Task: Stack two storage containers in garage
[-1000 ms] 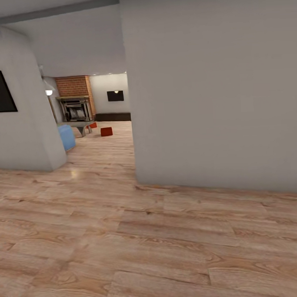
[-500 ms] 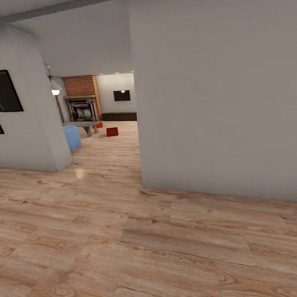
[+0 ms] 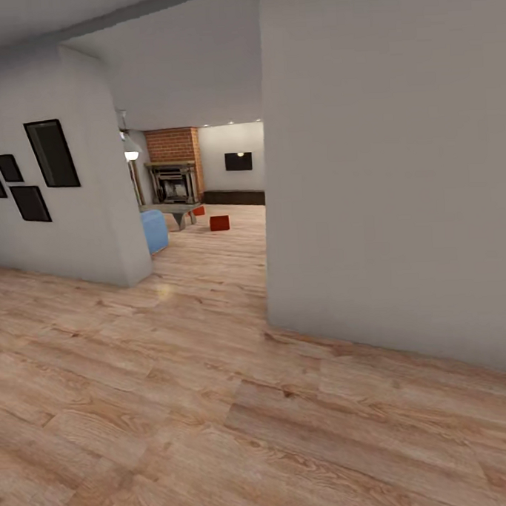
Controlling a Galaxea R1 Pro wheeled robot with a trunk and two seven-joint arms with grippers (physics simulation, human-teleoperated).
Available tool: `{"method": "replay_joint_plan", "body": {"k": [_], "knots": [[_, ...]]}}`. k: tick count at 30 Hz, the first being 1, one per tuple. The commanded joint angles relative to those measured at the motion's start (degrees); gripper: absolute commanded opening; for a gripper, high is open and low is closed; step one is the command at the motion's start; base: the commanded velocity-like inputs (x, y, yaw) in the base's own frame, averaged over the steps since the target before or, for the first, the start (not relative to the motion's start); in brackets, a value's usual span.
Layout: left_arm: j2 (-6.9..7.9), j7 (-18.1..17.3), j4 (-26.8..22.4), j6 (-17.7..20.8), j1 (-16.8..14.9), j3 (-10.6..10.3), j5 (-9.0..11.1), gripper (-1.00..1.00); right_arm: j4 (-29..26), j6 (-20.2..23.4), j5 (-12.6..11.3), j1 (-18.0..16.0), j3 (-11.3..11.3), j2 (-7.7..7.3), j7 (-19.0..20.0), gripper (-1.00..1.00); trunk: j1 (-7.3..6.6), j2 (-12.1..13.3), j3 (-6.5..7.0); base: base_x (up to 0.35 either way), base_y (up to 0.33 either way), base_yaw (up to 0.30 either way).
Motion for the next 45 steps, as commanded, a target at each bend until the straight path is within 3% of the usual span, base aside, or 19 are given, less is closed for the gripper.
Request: {"method": "replay_joint_plan", "body": {"k": [1,14,32,45], "knots": [[-0.06,0.03,-0.07,-0.08,0.01,0.27,-0.32,1.00,0.03,-0.14,0.57,-0.03,-0.01,-0.01,-0.01,1.00,0.04,-0.02,-0.05,0.327,0.000,0.251],[-0.10,0.03,-0.07,-0.08,0.02,0.27,-0.40,1.00,0.03,-0.14,0.64,-0.03,-0.01,-0.01,-0.01,1.00,0.04,-0.02,-0.05,0.327,0.000,0.047],[-0.06,0.03,-0.07,-0.08,0.02,0.27,-0.41,1.00,0.03,-0.14,0.65,-0.03,-0.01,-0.01,-0.01,1.00,0.04,-0.02,-0.05,0.327,0.000,0.230],[-0.06,0.03,-0.07,-0.08,0.01,0.27,-0.41,1.00,0.03,-0.14,0.65,-0.03,-0.01,-0.01,-0.01,1.00,0.04,-0.02,-0.05,0.327,0.000,0.062]]}}
